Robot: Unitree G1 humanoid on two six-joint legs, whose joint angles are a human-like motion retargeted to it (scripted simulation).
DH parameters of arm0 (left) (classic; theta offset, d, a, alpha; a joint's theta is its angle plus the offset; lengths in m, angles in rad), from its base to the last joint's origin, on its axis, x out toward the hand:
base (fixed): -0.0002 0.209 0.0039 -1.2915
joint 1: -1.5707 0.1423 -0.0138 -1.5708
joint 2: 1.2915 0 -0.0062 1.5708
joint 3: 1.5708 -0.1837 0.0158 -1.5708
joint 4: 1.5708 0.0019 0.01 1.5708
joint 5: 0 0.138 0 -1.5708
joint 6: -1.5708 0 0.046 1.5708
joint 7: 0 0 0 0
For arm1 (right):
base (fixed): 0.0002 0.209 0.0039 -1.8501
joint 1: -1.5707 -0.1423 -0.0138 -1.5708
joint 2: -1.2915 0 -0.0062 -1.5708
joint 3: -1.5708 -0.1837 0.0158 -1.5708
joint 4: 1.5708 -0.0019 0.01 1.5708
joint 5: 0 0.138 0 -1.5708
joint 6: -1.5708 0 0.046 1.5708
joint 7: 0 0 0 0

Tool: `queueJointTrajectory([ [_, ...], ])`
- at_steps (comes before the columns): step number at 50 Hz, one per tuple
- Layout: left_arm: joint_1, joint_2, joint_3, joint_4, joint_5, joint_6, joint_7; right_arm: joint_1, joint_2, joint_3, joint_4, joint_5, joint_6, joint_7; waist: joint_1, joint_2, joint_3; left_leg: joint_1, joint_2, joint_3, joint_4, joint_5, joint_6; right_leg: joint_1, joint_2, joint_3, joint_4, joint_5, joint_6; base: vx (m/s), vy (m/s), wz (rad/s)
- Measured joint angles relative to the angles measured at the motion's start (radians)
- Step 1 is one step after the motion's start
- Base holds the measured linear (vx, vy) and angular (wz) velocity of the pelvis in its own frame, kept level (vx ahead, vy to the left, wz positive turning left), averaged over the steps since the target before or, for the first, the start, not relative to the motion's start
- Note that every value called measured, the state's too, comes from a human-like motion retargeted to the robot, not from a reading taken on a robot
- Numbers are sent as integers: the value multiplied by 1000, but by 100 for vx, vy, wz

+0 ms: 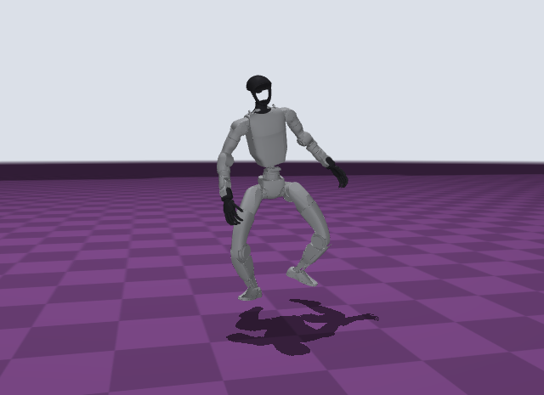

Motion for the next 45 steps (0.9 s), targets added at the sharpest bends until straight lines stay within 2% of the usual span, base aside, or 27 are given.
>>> queueJointTrajectory([
  [3, -68, 27, -55, 33, 6, 2, 19, 62, -16, -88, 88, 61, 7, -5, -92, 81, 28, 139, -71, 16, -116, -80, 7, 33, 81, -23, -39, -4, -14, -7, 3, -53],
  [5, -120, 36, -110, 27, 27, 2, 33, 83, -36, -121, 125, 82, 10, 2, -161, 93, 50, 205, -150, 17, -231, -146, 33, 23, 97, -7, -48, -4, -16, -6, 8, -26],
  [8, -206, 35, -216, -34, 82, -2, 38, 100, -69, -147, 145, 74, 15, 24, -263, 52, 74, 268, -272, 49, -396, -221, 111, -35, 55, 54, -26, -3, -6, -10, 13, 3],
  [10, -247, 28, -287, -90, 117, -17, 33, 112, -83, -142, 143, 56, 17, 35, -317, 27, 91, 267, -289, 67, -403, -254, 143, -68, 31, 88, 4, 2, 10, -15, 14, 0],
  [12, -307, 12, -356, -163, 149, -18, 31, 116, -93, -153, 131, 29, 22, 56, -357, -15, 91, 303, -379, 88, -525, -235, 186, -121, 5, 151, 2, 14, 29, -12, 13, -5],
  [13, -322, 1, -386, -194, 159, -26, 25, 122, -94, -147, 127, 20, 22, 61, -376, -27, 97, 301, -383, 93, -515, -237, 192, -133, -5, 172, 17, 22, 41, -13, 11, -20],
  [15, -360, -20, -445, -275, 171, -28, 10, 130, -93, -156, 114, -2, 24, 74, -398, -67, 97, 355, -467, 107, -640, -205, 225, -159, -25, 229, 27, 21, 56, -10, 8, -33],
  [20, -388, -87, -537, -407, 185, -56, -39, 142, -74, -152, 107, -18, 19, 73, -428, -140, 98, 389, -518, 154, -634, -202, 242, -146, -95, 276, 106, -7, 76, -8, -2, -61],
  [22, -389, -103, -560, -449, 178, -49, -61, 143, -57, -171, 117, -16, 18, 60, -404, -179, 116, 495, -594, 172, -779, -157, 263, -110, -112, 292, 98, -28, 78, 3, -5, -95],
  [25, -373, -135, -558, -444, 168, -48, -53, 135, -28, -179, 146, -1, 21, 31, -382, -221, 140, 511, -597, 201, -704, -157, 266, -87, -143, 313, 105, -59, 89, 4, -10, -91],
  [27, -359, -152, -542, -402, 163, -45, -33, 114, -2, -173, 170, 14, 21, 6, -339, -223, 180, 462, -526, 170, -512, -146, 240, -60, -103, 320, 106, -70, 94, 8, -12, -141],
  [28, -353, -159, -531, -373, 160, -43, -22, 97, 13, -163, 183, 24, 21, -8, -308, -206, 206, 407, -454, 142, -355, -142, 219, -41, -59, 311, 110, -79, 85, 7, -11, -182],
  [30, -345, -169, -504, -305, 157, -39, 0, 57, 43, -139, 199, 46, 21, -44, -225, -123, 245, 256, -265, 65, -45, -171, 179, -14, 90, 266, 106, -88, 53, 7, -7, -213],
  [32, -329, -180, -476, -233, 160, -31, 21, 21, 63, -120, 197, 62, 19, -87, -133, -35, 246, 136, -75, 8, 131, -162, 154, 0, 243, 228, 55, -67, 29, 14, -1, -213],
  [34, -302, -190, -447, -165, 166, -19, 43, -5, 77, -104, 178, 71, 7, -130, -64, -1, 237, 59, 32, -29, 161, -159, 148, 15, 321, 225, -1, -39, 33, 20, 5, -171],
  [37, -243, -199, -398, -74, 190, -5, 75, -42, 99, -83, 128, 78, -26, -182, -6, -12, 215, 1, 95, -35, 43, -137, 146, 32, 342, 241, -68, -1, 67, 22, 12, -122],
  [42, -114, -206, -319, 25, 211, 11, 118, -119, 132, -28, 18, 83, -88, -225, -2, -49, 159, -19, 128, 15, -124, -10, 102, -7, 318, 272, -88, 20, 116, 16, 26, -112],
  [45, -50, -190, -268, 63, 189, 11, 150, -166, 133, 1, -66, 84, -107, -240, -44, -37, 147, 16, 167, 86, -115, -51, 108, -40, 295, 282, -45, 3, 142, 4, 43, -105],
])
